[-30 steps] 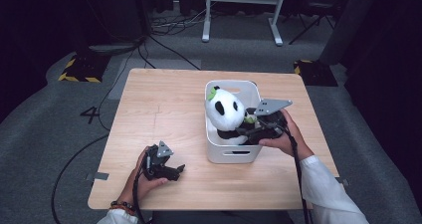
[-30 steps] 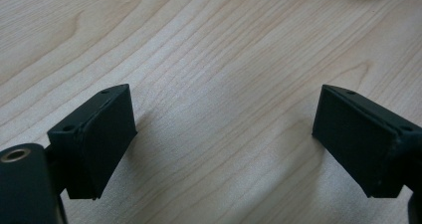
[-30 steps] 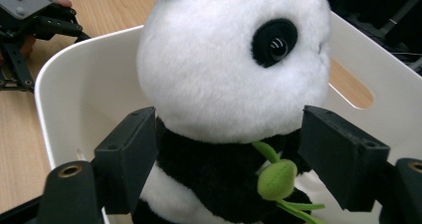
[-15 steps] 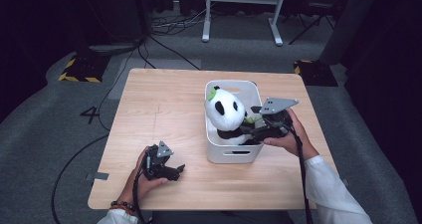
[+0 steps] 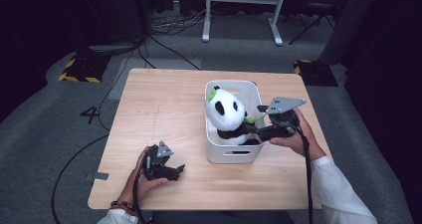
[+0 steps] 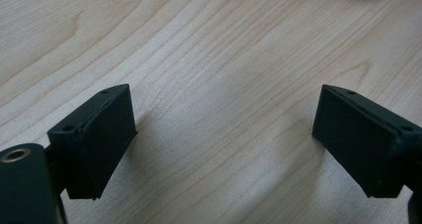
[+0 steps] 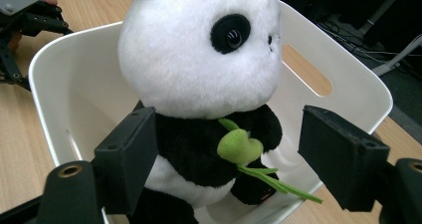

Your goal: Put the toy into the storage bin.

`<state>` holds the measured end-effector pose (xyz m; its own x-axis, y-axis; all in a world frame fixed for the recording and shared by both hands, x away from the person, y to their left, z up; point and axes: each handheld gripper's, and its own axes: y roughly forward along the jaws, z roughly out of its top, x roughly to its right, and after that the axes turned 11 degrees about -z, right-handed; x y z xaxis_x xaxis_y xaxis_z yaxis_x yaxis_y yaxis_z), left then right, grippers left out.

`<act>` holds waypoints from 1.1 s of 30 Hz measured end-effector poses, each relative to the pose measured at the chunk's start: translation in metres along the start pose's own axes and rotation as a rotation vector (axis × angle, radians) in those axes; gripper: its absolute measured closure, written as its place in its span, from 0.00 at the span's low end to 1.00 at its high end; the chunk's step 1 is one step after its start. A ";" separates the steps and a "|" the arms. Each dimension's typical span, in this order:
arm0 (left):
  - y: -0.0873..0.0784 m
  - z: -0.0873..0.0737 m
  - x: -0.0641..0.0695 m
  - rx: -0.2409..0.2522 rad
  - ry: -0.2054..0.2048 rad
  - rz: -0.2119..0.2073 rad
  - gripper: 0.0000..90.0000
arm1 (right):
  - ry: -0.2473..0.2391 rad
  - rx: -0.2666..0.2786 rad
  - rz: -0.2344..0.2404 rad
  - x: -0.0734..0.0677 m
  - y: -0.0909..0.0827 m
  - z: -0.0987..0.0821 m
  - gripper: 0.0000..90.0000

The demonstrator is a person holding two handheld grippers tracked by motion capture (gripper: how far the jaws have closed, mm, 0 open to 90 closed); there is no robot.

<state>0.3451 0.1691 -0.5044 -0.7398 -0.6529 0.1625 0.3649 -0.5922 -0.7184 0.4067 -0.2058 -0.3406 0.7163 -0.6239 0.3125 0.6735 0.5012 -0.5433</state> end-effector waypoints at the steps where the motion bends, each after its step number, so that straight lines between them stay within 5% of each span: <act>1: 0.000 0.000 0.000 0.000 0.000 0.000 0.11 | -0.002 -0.001 -0.003 0.000 -0.001 -0.001 0.26; 33: 0.000 0.000 0.000 0.000 0.000 0.000 0.11 | 0.003 0.014 -0.052 0.009 -0.022 -0.016 0.26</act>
<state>0.3452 0.1691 -0.5044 -0.7400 -0.6528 0.1621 0.3649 -0.5921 -0.7185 0.3950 -0.2322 -0.3382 0.6795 -0.6512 0.3379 0.7126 0.4761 -0.5153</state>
